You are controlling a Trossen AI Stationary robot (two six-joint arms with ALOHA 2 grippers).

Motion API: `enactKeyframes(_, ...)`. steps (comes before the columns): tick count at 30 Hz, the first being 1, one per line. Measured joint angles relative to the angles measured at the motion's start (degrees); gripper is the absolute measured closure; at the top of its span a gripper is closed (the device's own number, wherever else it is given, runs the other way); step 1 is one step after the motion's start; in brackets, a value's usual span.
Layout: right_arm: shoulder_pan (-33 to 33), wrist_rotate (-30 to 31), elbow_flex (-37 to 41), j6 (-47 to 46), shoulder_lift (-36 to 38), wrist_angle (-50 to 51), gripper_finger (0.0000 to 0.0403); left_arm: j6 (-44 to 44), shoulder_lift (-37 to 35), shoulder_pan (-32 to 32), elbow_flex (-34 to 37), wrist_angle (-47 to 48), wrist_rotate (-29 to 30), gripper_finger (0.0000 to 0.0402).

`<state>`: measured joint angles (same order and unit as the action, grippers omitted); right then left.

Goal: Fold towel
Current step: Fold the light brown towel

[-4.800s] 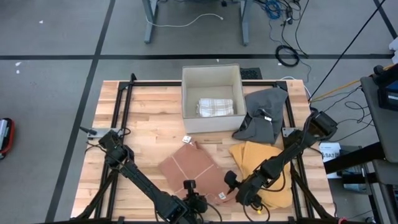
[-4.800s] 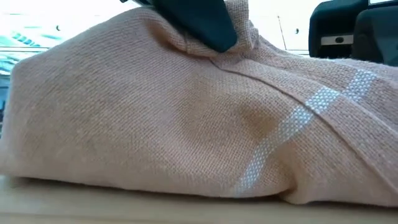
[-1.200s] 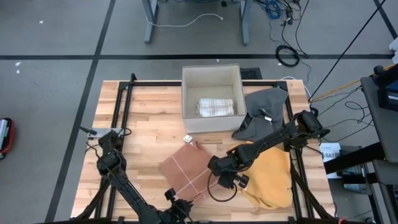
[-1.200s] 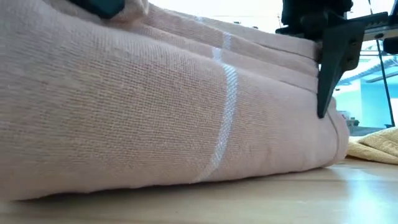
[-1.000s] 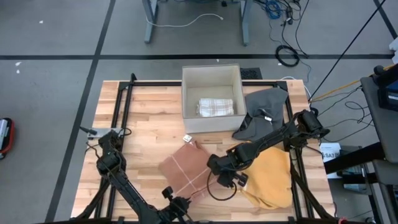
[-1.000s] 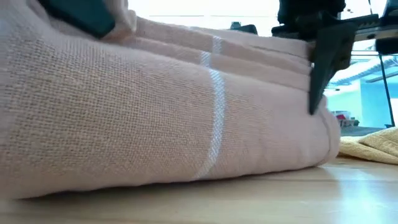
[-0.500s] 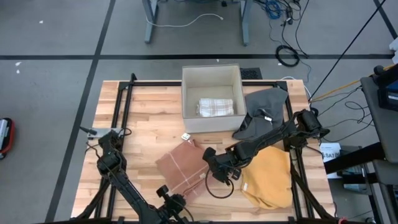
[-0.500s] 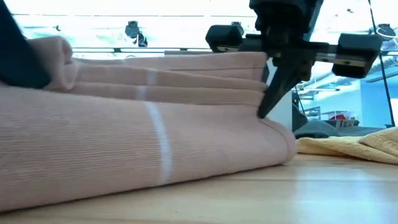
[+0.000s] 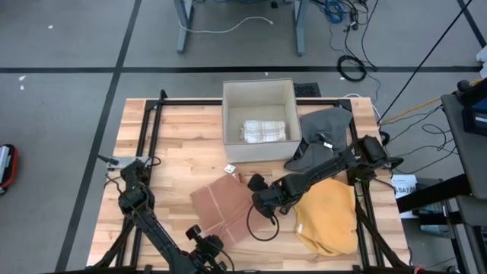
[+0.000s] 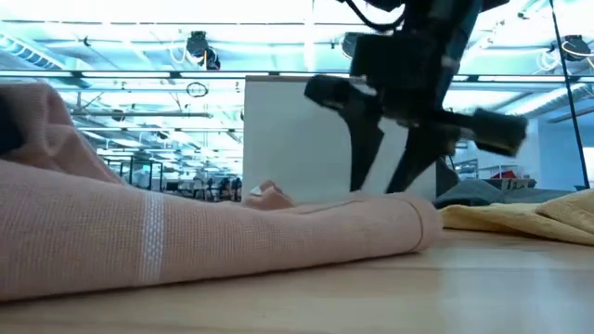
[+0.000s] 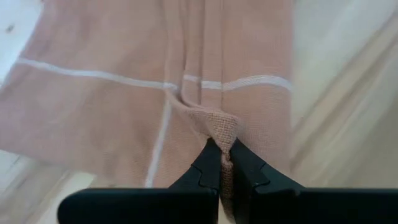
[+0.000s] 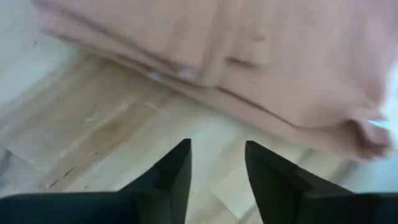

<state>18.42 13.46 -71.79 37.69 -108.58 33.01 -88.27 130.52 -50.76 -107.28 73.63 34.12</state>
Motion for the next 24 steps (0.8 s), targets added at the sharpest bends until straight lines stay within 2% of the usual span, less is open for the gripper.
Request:
enactKeyframes(3, 0.2, -0.3, 0.0, -3.0, 2.2, 0.2, 0.0248, -0.3, 0.0, 0.0, 0.0, 0.6, 0.2, 0.039)
enactKeyframes(7, 1.8, -6.1, -0.1, -5.4, 3.2, 0.1, 0.0239, -0.4, 0.0, 0.4, 0.0, 0.7, 0.5, 0.039)
enactKeyframes(10, 3.7, -7.9, 0.2, -5.2, 3.2, -1.4, 0.024, -0.2, 0.0, 0.6, 0.0, 0.8, 0.6, 0.039)
enactKeyframes(14, 5.3, -7.8, 1.4, -5.1, 3.1, -5.8, 0.0242, 0.3, 0.0, 0.5, 0.0, 0.9, 2.0, 0.039)
enactKeyframes(19, 5.2, -7.5, 3.0, -5.5, 3.0, -9.8, 0.0242, -0.1, 0.0, -0.8, 0.0, 1.8, 9.5, 0.039)
enactKeyframes(24, 5.2, -7.2, 3.8, -6.9, 3.0, -10.9, 0.0243, -4.8, 0.0, -0.8, 0.0, 6.8, 8.1, 0.039)
